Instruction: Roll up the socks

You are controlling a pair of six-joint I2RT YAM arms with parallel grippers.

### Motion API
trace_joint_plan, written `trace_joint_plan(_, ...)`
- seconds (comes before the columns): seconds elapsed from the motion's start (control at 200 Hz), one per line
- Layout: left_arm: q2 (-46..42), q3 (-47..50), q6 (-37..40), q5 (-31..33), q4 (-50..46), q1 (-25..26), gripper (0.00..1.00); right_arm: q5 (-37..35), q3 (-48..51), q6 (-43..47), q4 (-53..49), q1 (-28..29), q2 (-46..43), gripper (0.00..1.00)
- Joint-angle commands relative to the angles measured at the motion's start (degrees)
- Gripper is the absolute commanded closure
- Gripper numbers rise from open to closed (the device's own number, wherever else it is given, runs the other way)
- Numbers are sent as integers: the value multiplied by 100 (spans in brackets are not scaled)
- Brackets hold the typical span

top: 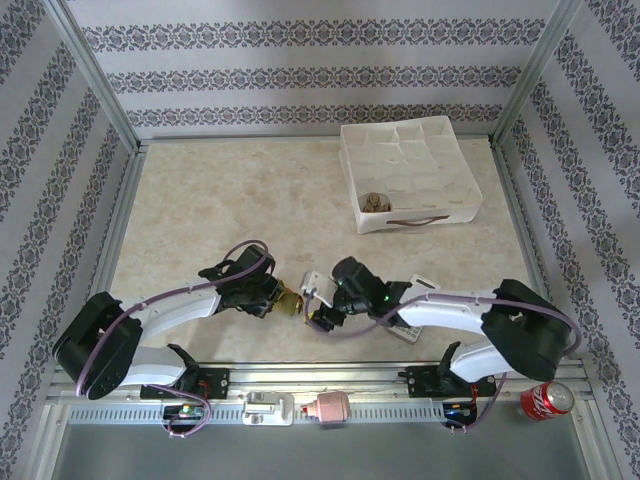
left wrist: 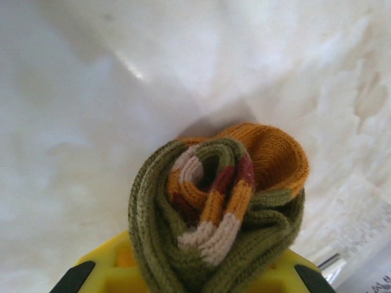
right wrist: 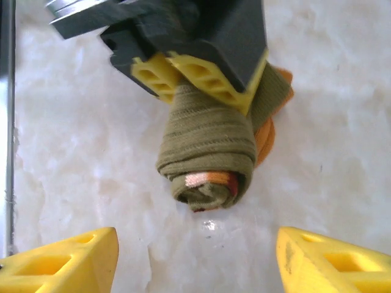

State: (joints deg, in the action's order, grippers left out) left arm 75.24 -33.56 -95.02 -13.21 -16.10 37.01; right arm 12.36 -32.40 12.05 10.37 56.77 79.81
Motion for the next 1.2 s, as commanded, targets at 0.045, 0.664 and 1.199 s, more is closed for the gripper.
trace_joint_plan(0.045,182,113,-145,-22,-1249,-50,100,-2179,-156,1298,515,758,340,32)
trace_joint_plan(0.664,205,111,-5,-185,-789,-211,100,-3160,-1346,1543,-283,1258,2356,81)
trace_joint_plan(1.199,-120,491,-17,-138,1015,-476,32,-576,-1032,156,-835,233,2170,100)
